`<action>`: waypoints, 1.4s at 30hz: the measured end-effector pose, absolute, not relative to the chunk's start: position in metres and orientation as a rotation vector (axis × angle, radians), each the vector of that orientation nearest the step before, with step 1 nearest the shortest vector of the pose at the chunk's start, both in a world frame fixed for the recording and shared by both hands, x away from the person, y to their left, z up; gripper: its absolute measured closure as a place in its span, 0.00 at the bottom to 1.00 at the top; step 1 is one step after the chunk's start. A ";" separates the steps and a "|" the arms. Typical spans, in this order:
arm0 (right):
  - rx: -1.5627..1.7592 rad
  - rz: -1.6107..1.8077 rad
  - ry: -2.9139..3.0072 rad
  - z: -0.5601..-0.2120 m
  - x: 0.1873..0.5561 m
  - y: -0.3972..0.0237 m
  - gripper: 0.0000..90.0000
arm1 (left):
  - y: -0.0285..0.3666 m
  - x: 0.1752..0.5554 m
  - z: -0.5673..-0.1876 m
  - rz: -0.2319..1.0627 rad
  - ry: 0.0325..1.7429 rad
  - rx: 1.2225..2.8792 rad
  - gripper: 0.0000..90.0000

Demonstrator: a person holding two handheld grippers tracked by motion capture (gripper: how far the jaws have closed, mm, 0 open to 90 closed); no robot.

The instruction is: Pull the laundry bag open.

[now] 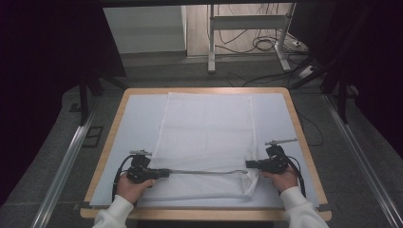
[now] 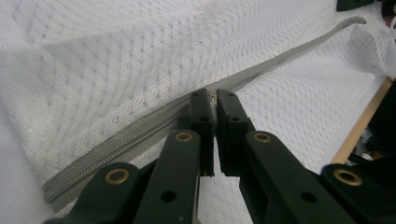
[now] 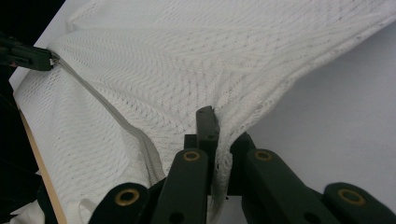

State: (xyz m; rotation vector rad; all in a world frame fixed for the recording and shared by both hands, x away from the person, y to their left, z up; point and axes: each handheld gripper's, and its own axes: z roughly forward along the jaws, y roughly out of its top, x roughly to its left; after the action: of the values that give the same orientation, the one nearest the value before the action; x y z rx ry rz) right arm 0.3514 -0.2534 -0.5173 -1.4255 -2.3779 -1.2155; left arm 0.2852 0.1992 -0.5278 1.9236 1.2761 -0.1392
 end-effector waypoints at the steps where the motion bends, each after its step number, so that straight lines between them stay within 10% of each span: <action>1: -1.427 -1.214 -2.381 -0.517 0.351 -0.253 0.97 | 0.200 0.285 -0.528 -0.144 1.277 1.919 0.96; 42: -1.440 -1.200 -2.397 -0.519 0.352 -0.254 0.97 | 0.242 0.273 -0.529 -0.110 1.354 1.839 0.96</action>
State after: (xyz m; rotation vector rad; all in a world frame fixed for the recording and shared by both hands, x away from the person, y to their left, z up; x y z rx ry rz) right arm 0.3523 -0.2544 -0.5190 -1.4395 -2.3971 -1.2003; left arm 0.2732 0.2419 -0.5289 1.8385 1.3537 -0.1097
